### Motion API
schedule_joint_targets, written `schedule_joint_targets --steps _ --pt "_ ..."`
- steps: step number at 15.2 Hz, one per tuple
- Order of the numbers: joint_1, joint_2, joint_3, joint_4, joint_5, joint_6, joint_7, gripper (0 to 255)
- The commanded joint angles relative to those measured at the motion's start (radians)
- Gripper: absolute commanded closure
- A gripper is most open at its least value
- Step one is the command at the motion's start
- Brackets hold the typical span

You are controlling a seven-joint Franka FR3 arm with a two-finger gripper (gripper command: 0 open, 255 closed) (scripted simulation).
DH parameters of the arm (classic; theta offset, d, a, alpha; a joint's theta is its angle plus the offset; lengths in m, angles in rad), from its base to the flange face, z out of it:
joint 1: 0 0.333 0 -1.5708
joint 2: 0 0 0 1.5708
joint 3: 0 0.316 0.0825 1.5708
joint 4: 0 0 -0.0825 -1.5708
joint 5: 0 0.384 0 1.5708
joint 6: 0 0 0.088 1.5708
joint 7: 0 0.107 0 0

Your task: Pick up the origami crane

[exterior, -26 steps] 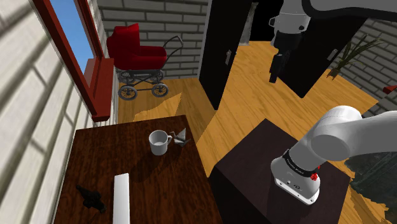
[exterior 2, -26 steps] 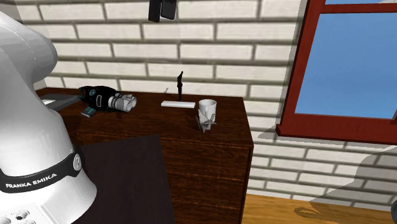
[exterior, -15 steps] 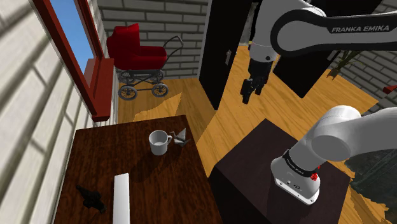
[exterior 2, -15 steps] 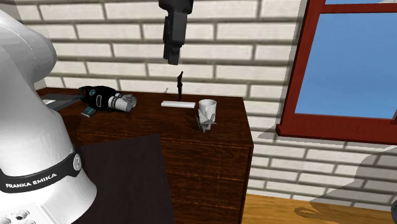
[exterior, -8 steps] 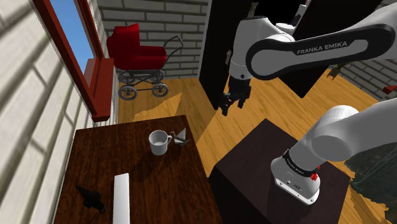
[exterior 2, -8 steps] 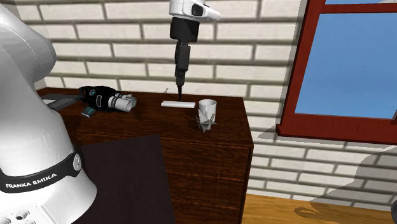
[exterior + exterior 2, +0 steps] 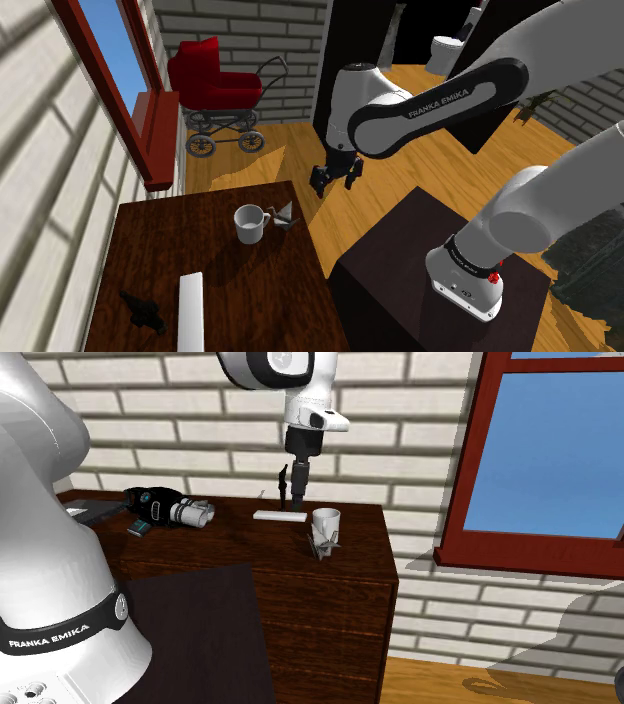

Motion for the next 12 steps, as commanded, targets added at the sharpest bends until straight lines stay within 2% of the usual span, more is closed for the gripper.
schedule_joint_targets --steps 1,6,12 --pt "-0.004 0.089 0.031 0.027 -0.023 0.075 0.082 0" --pt "0.0 0.32 0.051 0.127 -0.157 0.22 0.296 0" --pt "0.091 0.578 -0.032 0.294 -0.325 0.326 0.538 0"
